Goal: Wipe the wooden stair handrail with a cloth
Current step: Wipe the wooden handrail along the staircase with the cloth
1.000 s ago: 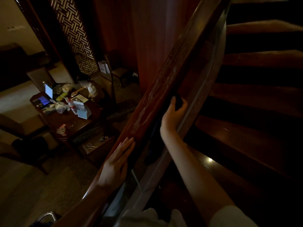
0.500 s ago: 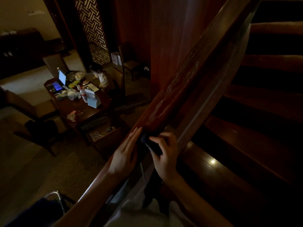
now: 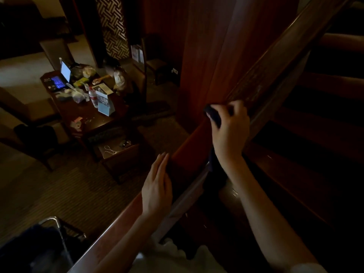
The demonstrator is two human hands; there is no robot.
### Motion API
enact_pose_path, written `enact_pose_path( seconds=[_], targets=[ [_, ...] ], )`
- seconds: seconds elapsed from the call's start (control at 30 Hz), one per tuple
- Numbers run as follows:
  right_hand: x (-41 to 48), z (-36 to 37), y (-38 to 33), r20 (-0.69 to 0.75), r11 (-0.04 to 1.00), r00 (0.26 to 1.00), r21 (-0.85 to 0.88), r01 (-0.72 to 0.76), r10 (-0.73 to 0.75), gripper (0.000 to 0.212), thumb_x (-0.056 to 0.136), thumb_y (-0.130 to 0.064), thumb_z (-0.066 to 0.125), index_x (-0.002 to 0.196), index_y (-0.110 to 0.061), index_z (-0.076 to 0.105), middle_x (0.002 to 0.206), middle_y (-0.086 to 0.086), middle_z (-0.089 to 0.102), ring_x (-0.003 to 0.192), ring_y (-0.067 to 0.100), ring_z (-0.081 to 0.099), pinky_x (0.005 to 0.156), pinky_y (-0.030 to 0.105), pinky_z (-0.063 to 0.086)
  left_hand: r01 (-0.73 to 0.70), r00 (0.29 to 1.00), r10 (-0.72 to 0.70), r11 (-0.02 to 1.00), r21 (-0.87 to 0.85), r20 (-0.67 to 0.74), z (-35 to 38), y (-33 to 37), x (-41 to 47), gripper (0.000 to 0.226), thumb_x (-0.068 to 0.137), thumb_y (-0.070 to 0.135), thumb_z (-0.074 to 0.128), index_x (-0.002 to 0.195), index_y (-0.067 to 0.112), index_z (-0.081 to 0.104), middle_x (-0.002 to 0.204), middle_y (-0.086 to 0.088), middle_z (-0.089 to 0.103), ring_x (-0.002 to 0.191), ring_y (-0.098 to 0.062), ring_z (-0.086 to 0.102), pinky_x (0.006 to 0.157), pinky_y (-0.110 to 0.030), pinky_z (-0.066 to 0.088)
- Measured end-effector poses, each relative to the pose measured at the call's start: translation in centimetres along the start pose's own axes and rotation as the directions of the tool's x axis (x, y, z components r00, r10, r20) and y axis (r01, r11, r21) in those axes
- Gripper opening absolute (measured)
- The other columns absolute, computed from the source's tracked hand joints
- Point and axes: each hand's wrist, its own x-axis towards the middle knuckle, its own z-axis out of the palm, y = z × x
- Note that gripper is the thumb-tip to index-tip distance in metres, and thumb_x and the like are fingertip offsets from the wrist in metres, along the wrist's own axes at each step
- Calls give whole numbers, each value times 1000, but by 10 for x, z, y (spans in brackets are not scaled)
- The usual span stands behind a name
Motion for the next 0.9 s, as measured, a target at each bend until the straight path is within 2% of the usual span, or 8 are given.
enact_pose_path(
  seconds=[0.1,0.23,0.33,0.43,0.57,0.67,0.77,0.9],
  targets=[
    [-58,-1,-13,90,995,991,34,96,-99,34,69,-11,86,100,-13,73,95,11,62,84,32,61,69,37,48,19,999,-21,999,33,35,-1,-3,-1,53,94,1,50,146,11,41,148,-9,43,128,-28,51,93,-47,53],
    [-100,23,-63,307,935,884,113,335,-353,26,68,-20,86,90,-17,73,91,5,64,78,24,63,66,32,47,86,995,-86,996,-6,56,-7,-6,2,34,97,8,48,130,0,54,119,-12,59,87,-10,61,71,-11,49],
    [-43,32,-58,317,959,906,44,280,-279,17,75,-17,80,89,-15,70,92,7,60,81,28,61,68,35,45,92,991,-89,995,-29,96,-14,-4,8,39,98,1,48,136,5,51,128,-5,53,94,-4,58,72,-15,53],
    [29,19,-12,110,987,991,-135,86,-71,15,85,-22,73,98,-16,67,102,11,59,86,32,60,70,41,47,57,992,-48,996,-71,117,-18,-2,13,46,93,-8,51,136,7,52,125,1,50,85,-4,58,61,-19,53],
    [30,1,11,-81,987,988,-85,-135,128,20,89,-25,70,105,-13,68,107,14,62,91,31,62,73,40,53,22,994,-9,993,-114,108,-20,-4,26,48,90,-8,52,135,7,53,131,-5,51,101,7,54,79,-6,48],
    [-41,11,-29,92,994,996,-110,22,-11,31,70,-13,85,98,-13,70,92,11,63,80,31,63,67,37,50,-18,998,28,987,-160,63,-14,0,40,43,91,-7,51,133,3,55,127,-3,52,109,8,49,90,-2,40],
    [-61,30,-60,308,961,921,-60,269,-238,29,69,-19,85,94,-16,69,91,3,62,78,21,63,62,32,48,78,997,-71,972,-223,37,-6,1,48,37,95,-1,46,130,0,54,121,-3,54,107,17,47,87,-1,39],
    [19,37,-43,312,964,939,-172,204,-143,21,82,-20,73,101,-17,64,102,4,57,91,22,59,73,32,44,167,986,-150,924,-343,78,-7,5,58,46,95,1,47,140,9,47,129,3,52,109,17,49,86,-1,40]
  ],
)
